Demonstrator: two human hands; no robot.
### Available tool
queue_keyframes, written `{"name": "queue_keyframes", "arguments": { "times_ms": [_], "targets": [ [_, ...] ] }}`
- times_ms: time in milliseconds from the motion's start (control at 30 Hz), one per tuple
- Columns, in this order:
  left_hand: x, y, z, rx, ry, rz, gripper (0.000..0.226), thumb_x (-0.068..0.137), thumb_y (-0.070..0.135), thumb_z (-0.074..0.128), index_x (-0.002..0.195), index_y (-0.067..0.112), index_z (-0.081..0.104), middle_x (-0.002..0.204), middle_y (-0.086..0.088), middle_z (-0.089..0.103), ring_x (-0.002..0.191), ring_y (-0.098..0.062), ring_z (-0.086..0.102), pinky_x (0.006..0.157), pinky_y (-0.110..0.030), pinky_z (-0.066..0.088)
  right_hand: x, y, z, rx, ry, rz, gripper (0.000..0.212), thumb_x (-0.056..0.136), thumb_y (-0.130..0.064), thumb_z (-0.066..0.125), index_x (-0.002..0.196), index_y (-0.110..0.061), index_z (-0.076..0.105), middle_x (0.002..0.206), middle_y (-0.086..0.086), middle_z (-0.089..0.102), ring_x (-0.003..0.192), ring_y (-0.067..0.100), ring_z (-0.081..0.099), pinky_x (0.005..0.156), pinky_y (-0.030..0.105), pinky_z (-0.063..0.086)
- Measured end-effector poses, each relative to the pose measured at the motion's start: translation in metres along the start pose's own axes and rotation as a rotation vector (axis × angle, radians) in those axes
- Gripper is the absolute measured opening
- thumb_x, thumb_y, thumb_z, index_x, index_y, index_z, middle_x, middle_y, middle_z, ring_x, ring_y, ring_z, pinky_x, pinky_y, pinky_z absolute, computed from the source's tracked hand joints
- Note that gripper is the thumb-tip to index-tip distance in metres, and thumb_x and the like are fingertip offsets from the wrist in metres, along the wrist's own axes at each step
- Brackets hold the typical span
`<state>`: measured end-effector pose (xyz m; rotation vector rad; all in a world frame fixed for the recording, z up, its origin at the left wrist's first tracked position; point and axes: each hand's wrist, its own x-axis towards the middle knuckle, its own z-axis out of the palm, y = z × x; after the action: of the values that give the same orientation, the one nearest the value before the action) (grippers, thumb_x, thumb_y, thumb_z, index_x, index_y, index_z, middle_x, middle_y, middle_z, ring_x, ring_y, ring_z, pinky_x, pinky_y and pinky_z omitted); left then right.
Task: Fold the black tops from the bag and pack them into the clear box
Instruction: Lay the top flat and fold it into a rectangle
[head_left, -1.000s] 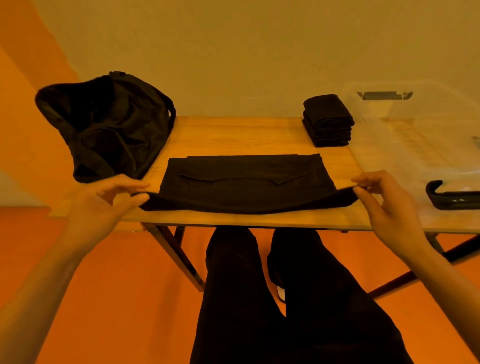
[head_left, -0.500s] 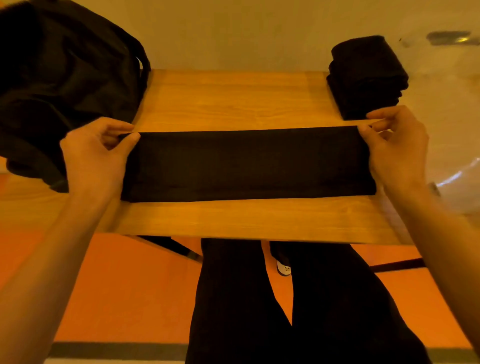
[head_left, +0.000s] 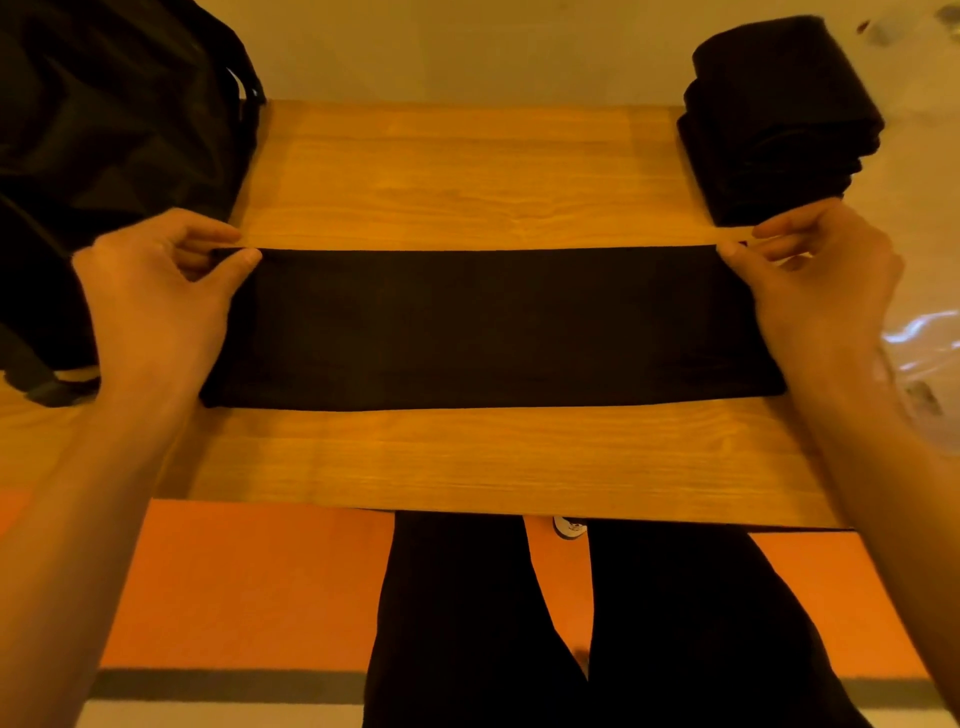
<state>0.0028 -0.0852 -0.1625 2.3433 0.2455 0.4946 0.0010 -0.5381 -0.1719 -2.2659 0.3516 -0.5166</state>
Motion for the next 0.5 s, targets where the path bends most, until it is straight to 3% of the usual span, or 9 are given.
{"name": "queue_keyframes", "arguments": {
  "times_ms": [100, 233, 333, 433, 500],
  "targets": [
    [-0.003, 0.004, 0.006, 0.082, -0.037, 0.006, 0.009, 0.088, 0.039, 0.076, 0.087, 0.040, 0.067, 0.082, 0.018, 0.062, 0.077, -0.001, 0.061, 0.094, -0.041, 0.056, -0.001, -0.001, 0.001, -0.010, -0.002, 0.004, 0.027, 0.084, -0.041, 0.080, 0.096, -0.027, 0.061, 0.076, -0.018, 0.061, 0.073, 0.000, 0.062, 0.098, 0.043, 0.050],
    [-0.006, 0.011, 0.011, 0.165, -0.023, 0.025, 0.020, 0.089, 0.032, 0.075, 0.105, 0.021, 0.071, 0.095, 0.003, 0.067, 0.076, -0.003, 0.059, 0.092, -0.044, 0.056, -0.002, -0.001, 0.001, -0.023, -0.021, 0.004, 0.030, 0.082, -0.044, 0.080, 0.097, -0.026, 0.062, 0.076, -0.017, 0.062, 0.081, 0.009, 0.065, 0.098, 0.045, 0.050],
    [-0.017, 0.021, 0.011, 0.290, 0.036, 0.168, 0.022, 0.093, 0.023, 0.073, 0.110, 0.010, 0.071, 0.107, -0.010, 0.067, 0.089, -0.019, 0.064, 0.092, -0.035, 0.052, -0.003, -0.003, 0.000, -0.044, -0.049, 0.004, 0.027, 0.082, -0.045, 0.080, 0.094, -0.027, 0.063, 0.076, -0.019, 0.061, 0.078, 0.005, 0.063, 0.098, 0.040, 0.050],
    [-0.022, 0.024, 0.012, 0.385, 0.036, 0.259, 0.024, 0.094, 0.017, 0.070, 0.116, 0.006, 0.070, 0.113, -0.015, 0.063, 0.100, -0.033, 0.062, 0.092, -0.047, 0.051, -0.002, -0.004, -0.001, -0.009, -0.055, 0.010, 0.025, 0.082, -0.042, 0.080, 0.094, -0.026, 0.065, 0.078, -0.014, 0.065, 0.075, 0.002, 0.063, 0.091, 0.030, 0.052],
    [-0.019, 0.017, 0.013, 0.422, -0.011, 0.233, 0.028, 0.094, 0.014, 0.069, 0.120, 0.006, 0.069, 0.116, -0.017, 0.063, 0.098, -0.038, 0.063, 0.091, -0.053, 0.052, -0.001, -0.003, -0.001, 0.000, -0.062, 0.008, 0.023, 0.082, -0.042, 0.081, 0.091, -0.028, 0.065, 0.079, -0.013, 0.066, 0.075, 0.003, 0.064, 0.091, 0.032, 0.054]
  ]
}}
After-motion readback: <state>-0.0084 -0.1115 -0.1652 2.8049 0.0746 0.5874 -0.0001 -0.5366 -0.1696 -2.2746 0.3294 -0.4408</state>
